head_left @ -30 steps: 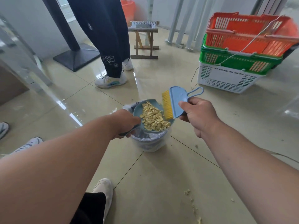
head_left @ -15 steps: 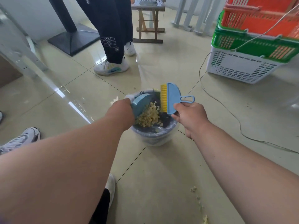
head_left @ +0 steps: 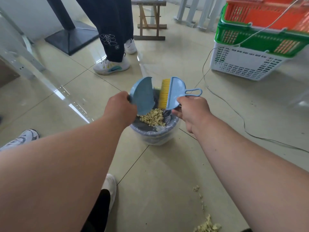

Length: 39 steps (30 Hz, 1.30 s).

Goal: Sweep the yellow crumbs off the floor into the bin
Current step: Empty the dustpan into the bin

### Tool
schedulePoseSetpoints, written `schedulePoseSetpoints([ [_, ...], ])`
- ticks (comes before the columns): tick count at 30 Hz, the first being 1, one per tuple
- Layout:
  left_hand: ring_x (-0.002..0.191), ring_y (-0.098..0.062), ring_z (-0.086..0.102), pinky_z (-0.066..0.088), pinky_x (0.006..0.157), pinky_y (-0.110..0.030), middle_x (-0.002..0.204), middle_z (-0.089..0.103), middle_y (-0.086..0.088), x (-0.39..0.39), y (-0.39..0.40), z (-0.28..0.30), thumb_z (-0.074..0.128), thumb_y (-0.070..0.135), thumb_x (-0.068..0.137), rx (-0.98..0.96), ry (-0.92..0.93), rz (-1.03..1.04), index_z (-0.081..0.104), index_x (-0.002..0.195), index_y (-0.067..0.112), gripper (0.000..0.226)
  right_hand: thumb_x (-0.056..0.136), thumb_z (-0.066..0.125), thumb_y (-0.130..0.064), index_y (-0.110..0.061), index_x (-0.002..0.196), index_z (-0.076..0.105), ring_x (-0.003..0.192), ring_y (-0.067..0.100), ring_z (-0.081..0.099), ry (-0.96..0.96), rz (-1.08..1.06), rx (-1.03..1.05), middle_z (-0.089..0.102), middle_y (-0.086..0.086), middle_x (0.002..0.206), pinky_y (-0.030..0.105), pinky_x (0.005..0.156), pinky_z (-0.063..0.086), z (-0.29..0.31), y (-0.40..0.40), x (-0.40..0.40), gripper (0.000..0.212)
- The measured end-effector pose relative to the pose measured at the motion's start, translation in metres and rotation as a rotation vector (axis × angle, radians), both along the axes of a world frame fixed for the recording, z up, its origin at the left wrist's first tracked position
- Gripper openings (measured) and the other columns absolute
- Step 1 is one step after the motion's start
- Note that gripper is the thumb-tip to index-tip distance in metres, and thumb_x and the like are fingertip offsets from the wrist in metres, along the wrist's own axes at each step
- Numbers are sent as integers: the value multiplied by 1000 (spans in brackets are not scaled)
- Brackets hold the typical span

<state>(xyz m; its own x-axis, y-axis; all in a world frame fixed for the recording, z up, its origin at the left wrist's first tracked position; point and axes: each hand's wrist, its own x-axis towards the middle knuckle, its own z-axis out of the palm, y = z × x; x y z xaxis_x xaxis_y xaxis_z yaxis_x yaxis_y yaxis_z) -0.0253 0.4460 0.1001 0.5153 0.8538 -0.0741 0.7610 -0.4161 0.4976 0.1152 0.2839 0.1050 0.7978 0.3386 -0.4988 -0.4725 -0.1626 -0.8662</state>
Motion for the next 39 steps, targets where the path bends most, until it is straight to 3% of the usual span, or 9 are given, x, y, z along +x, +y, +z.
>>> schedulePoseSetpoints([
  [3,60,-27,55,45,53,-25,66,69,-6,-7,-11,6,63,16,84,-220,-87,71,76,85,6,16,96,62,-4,-9,98,64,75,25,74,159,-25,151,74,14,91,35,70,65,19,-8,-3,6],
  [6,48,-19,48,39,47,-22,41,61,5,-8,-30,24,62,12,88,-440,-167,128,78,82,4,19,95,63,-5,-5,107,64,66,24,74,170,-39,126,72,15,91,35,67,65,27,-22,-11,12],
  [10,43,-15,45,34,40,-19,55,66,-4,-13,-60,47,60,8,91,-589,-221,160,78,101,0,22,91,59,-4,-7,106,62,44,18,69,192,-172,109,70,14,92,38,73,66,39,-49,-21,16],
  [16,49,-15,48,36,46,-23,72,69,-9,-32,-108,81,59,9,96,-615,-227,97,65,121,16,27,89,59,-5,-10,112,63,43,17,69,108,-259,35,73,13,98,44,74,65,74,-101,-32,24],
  [20,51,-18,48,35,48,-22,79,72,-12,-47,-136,77,61,11,93,-730,-224,135,68,103,3,14,89,62,-8,-11,113,66,61,18,74,79,-323,52,73,10,100,37,69,66,86,-141,-27,25],
  [26,55,-24,49,34,50,-25,73,70,-17,-100,-211,-3,60,9,88,-784,-271,223,73,86,-6,19,84,69,-14,-8,112,65,82,25,73,-12,-168,-319,69,7,92,53,91,60,44,-215,-29,29],
  [29,55,-22,52,38,48,-25,71,72,-13,-139,-246,-53,60,10,90,-817,-197,320,73,86,-2,18,83,70,-18,-9,95,66,75,27,65,-70,-158,-552,63,8,83,33,71,58,2,-256,-35,15],
  [33,52,-23,52,40,52,-26,67,74,-16,-166,-250,-111,63,7,89,-861,-88,332,74,80,-4,18,75,70,-26,-6,86,69,76,34,75,-23,-217,-738,73,16,83,33,61,55,-69,-292,-39,23],
  [39,57,-23,56,45,57,-30,71,79,-9,-158,-204,-185,68,11,93,-851,33,272,77,86,7,12,90,61,-26,-1,88,63,89,38,68,-82,-88,-1079,66,17,87,35,75,53,-156,-285,1,25],
])
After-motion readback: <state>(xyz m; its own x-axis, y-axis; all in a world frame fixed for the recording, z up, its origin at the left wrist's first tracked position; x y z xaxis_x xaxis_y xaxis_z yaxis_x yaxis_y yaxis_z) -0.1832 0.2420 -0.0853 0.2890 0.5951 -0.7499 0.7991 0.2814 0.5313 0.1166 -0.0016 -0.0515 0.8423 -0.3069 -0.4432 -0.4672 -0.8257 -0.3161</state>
